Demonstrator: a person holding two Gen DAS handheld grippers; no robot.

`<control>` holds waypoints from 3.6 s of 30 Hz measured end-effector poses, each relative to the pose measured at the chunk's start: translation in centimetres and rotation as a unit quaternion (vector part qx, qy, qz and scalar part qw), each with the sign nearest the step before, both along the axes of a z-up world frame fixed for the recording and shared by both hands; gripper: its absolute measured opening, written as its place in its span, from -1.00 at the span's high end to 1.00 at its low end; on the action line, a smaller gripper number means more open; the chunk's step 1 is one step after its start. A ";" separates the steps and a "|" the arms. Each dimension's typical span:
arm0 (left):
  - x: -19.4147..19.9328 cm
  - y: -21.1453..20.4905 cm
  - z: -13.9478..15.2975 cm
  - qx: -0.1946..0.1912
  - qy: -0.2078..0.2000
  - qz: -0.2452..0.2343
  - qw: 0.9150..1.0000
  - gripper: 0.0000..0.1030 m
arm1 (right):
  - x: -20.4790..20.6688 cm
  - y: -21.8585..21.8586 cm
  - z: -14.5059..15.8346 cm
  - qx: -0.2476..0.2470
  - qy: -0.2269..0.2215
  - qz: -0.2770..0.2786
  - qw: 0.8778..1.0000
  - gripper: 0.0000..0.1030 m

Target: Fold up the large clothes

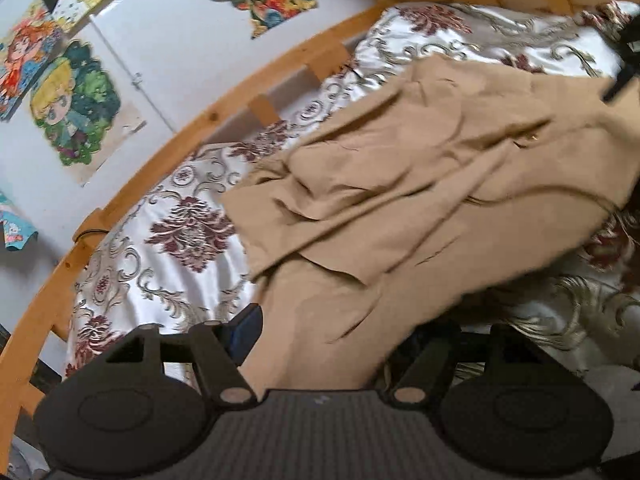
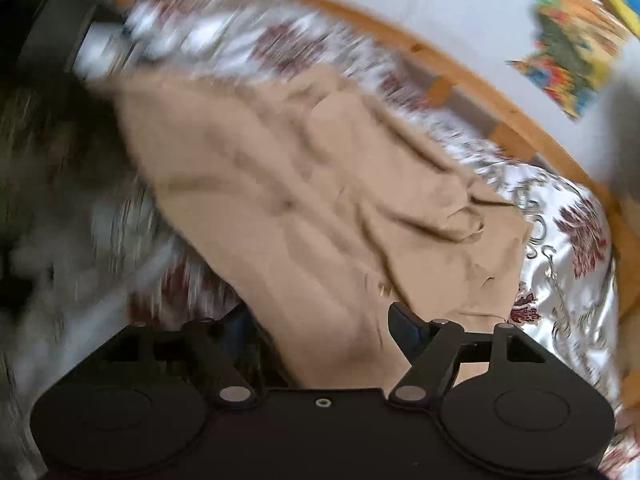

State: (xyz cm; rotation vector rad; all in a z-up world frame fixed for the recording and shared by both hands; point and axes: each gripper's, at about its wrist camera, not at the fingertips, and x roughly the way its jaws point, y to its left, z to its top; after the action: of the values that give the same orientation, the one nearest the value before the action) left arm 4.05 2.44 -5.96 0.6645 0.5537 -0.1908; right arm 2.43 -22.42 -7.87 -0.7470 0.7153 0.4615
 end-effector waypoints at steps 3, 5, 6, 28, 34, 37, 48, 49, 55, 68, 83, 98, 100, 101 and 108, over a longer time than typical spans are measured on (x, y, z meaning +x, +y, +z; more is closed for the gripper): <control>0.2 0.6 0.5 -0.002 -0.005 0.003 1.000 -0.45 | -0.3 -0.8 -1.8 -0.085 0.003 -0.006 0.996 -0.29; -0.2 0.8 0.4 0.009 -0.009 -0.007 1.000 -0.52 | 0.1 -2.6 -1.7 -0.080 0.000 -0.042 0.996 -0.11; -0.2 1.0 0.2 0.018 -0.010 -0.014 1.000 -0.53 | 0.2 -3.4 -1.5 -0.067 -0.001 -0.059 0.996 0.01; -4.0 8.0 7.8 -0.085 0.025 0.002 0.996 0.90 | -4.1 -8.0 9.0 0.072 -0.067 -0.133 0.986 0.94; 0.7 7.2 12.4 -0.110 0.018 0.020 0.994 0.89 | -2.2 -8.6 13.0 0.104 -0.122 -0.153 0.975 0.93; 5.8 5.9 12.6 -0.106 0.033 0.058 0.992 0.89 | 2.2 -7.8 12.0 0.078 -0.153 -0.178 0.969 0.88; 21.9 3.5 3.9 -0.053 0.128 0.119 0.983 0.87 | 14.6 -7.8 4.6 0.144 -0.185 -0.285 0.929 0.10; 22.7 3.5 3.2 -0.057 0.136 0.120 0.982 0.86 | 14.5 -8.1 4.3 0.156 -0.185 -0.283 0.928 -0.14; 24.3 3.3 0.9 -0.066 0.141 0.111 0.982 0.86 | 11.5 -10.5 3.4 0.257 -0.165 -0.243 0.921 -0.80; 25.4 3.5 0.2 -0.046 0.150 0.145 0.977 0.85 | 7.7 -10.7 4.9 0.263 -0.143 -0.121 0.946 -0.98; 26.1 4.0 0.5 -0.095 0.148 0.171 0.969 0.79 | 11.2 -15.2 1.9 0.206 -0.169 -0.328 0.906 0.82; 20.8 11.6 5.0 -0.140 0.092 0.169 0.971 -0.90 | 12.2 -15.8 -0.9 0.170 -0.169 -0.357 0.903 0.15; 19.8 12.5 5.1 -0.151 0.089 0.170 0.970 -0.94 | 12.1 -15.8 -0.7 0.175 -0.172 -0.362 0.899 -0.07; 19.3 12.9 4.8 -0.160 0.094 0.169 0.968 -0.94 | 12.0 -15.7 -0.5 0.179 -0.173 -0.365 0.897 -0.14; 16.9 12.4 -0.3 -0.185 0.148 0.169 0.957 -0.93 | 11.4 -13.7 -0.1 0.183 -0.185 -0.334 0.906 -0.66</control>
State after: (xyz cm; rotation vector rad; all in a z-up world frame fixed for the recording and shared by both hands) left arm 20.92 14.81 -6.26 0.1688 0.8844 -0.0675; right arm 13.82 -36.15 -8.00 -0.1893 0.4638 -0.1767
